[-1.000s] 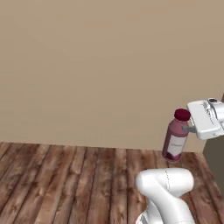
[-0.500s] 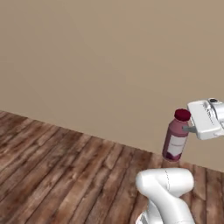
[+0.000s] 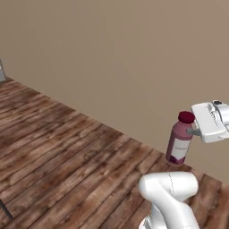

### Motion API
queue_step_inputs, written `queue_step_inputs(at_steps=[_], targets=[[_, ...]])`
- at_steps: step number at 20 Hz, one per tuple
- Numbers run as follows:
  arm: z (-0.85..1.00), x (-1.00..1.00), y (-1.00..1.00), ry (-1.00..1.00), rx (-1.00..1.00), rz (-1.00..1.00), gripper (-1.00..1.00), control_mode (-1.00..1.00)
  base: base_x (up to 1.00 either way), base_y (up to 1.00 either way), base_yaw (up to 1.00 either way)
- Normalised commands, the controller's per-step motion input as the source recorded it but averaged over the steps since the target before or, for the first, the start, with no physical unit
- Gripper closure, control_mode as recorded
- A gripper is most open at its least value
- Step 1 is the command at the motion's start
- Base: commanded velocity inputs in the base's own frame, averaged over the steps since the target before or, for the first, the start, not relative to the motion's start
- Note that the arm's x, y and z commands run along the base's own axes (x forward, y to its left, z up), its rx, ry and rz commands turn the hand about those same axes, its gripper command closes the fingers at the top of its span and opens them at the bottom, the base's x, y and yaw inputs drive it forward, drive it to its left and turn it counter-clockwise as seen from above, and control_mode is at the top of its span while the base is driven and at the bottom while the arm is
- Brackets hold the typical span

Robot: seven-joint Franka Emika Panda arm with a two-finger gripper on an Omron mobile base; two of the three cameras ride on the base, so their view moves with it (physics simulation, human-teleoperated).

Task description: There is a wine glass and glass cup on the dining counter. Place the wine bottle next to the wine glass and the juice bottle next to the glass cup.

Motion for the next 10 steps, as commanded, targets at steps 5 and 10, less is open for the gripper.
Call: queue_step_inputs(at_steps=[5, 10], targets=[[0.00, 0.00, 0.00, 0.00, 0.00, 0.00, 1.00, 1.00, 0.56, -0.04, 0.29], [0.00, 0.00, 0.00, 0.00, 0.00, 0.00, 1.00, 1.00, 0.66, -0.04, 0.18]])
